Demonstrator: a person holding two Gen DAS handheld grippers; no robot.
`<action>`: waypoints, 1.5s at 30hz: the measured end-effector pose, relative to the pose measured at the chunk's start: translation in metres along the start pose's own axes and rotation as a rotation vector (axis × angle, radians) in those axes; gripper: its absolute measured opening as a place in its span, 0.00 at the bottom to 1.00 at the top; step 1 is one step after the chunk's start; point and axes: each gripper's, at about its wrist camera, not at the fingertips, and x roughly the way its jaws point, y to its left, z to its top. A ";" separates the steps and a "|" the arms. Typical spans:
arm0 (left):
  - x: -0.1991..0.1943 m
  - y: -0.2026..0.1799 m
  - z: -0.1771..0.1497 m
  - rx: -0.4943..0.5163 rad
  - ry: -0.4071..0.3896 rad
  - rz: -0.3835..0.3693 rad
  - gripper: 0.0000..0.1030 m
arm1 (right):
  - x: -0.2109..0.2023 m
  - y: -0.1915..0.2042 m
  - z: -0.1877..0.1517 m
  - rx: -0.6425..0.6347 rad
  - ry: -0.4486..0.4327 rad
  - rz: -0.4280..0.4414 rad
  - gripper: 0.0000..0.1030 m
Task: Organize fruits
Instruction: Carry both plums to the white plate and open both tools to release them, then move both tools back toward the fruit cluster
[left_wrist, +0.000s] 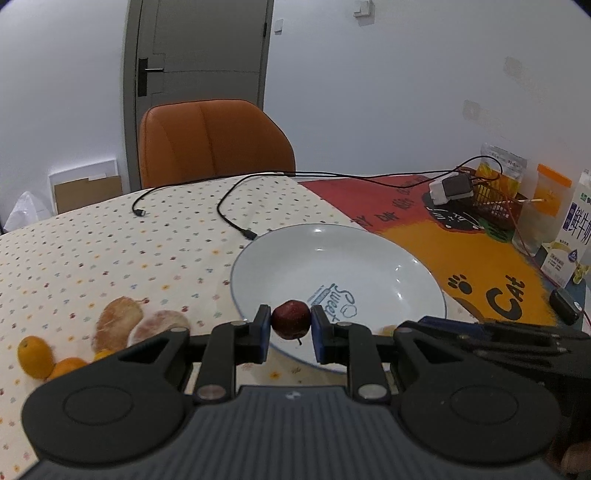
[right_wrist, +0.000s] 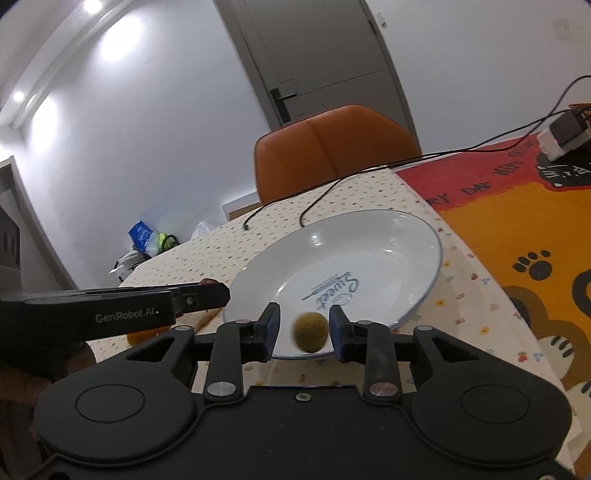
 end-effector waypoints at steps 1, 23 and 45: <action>0.002 -0.001 0.001 0.002 0.001 -0.001 0.21 | -0.002 -0.001 0.000 0.002 -0.003 0.001 0.30; -0.016 0.021 -0.002 -0.051 -0.001 0.083 0.52 | -0.010 0.004 -0.002 0.017 -0.007 -0.004 0.47; -0.070 0.079 -0.022 -0.140 -0.057 0.212 0.78 | -0.006 0.052 -0.003 -0.082 -0.019 -0.030 0.93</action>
